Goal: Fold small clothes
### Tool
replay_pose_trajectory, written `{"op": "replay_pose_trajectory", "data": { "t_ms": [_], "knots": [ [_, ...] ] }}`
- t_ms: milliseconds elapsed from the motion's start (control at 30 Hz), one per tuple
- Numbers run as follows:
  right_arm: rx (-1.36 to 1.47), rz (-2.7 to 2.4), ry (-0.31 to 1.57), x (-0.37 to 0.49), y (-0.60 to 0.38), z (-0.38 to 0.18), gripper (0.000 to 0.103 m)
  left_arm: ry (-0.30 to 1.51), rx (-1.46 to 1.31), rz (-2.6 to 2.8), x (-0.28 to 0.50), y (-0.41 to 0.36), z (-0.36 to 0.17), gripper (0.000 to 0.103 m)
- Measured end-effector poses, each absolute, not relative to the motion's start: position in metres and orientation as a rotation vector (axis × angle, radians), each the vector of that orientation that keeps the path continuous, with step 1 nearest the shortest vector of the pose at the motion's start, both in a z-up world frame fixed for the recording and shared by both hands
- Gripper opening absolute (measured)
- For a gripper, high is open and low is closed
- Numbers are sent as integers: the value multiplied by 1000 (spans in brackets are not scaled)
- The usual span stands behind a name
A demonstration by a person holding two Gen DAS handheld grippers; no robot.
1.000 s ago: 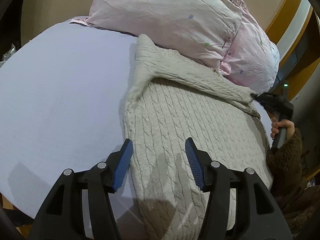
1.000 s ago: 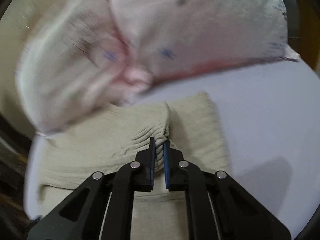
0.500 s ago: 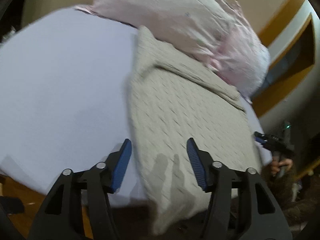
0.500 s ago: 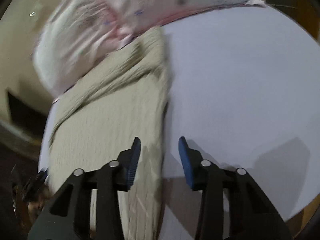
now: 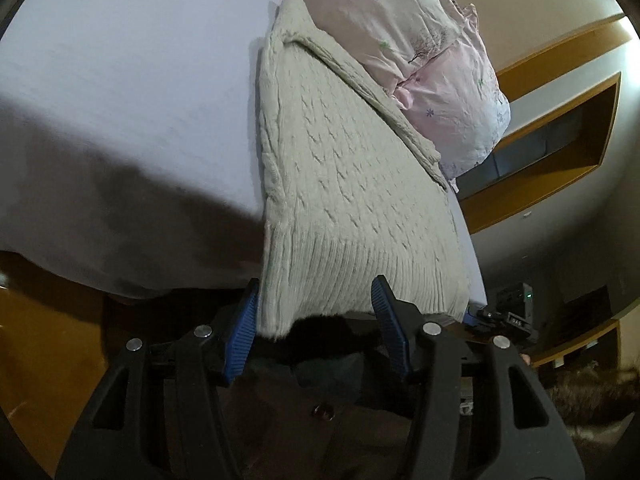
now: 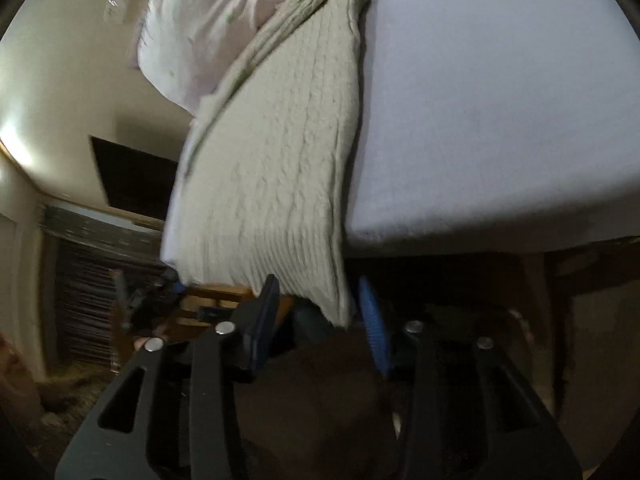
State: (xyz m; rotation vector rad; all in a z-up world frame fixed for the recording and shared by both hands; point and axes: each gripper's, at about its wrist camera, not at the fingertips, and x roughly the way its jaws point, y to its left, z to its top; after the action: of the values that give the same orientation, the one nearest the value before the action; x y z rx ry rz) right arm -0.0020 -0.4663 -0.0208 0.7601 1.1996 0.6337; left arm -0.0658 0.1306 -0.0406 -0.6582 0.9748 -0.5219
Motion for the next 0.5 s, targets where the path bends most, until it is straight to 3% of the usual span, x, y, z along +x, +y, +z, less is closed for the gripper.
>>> {"op": "replay_pose_trajectory", "data": {
  "t_ms": [33,67,100,200,333,500],
  "knots": [
    [802,669,1187,2,-465,-25,43,979,-673,-527,-62,130,-44,57],
    [824,692,1179,7,-461,-29,21,981,-688,-533,-60,130,-45,57],
    [855,740,1176,8,-457,-34,6,983,-724,-550,-58,131,-48,56],
    [856,830,1122,3,-445,-24,7,981,-793,-643,-65,128,-42,7],
    [796,874,929,19,-452,38,7,878,-769,-706,-64,127,2,7],
    [790,827,675,102,-456,106,7,722,-648,-623,12,135,70,7]
  ]
}}
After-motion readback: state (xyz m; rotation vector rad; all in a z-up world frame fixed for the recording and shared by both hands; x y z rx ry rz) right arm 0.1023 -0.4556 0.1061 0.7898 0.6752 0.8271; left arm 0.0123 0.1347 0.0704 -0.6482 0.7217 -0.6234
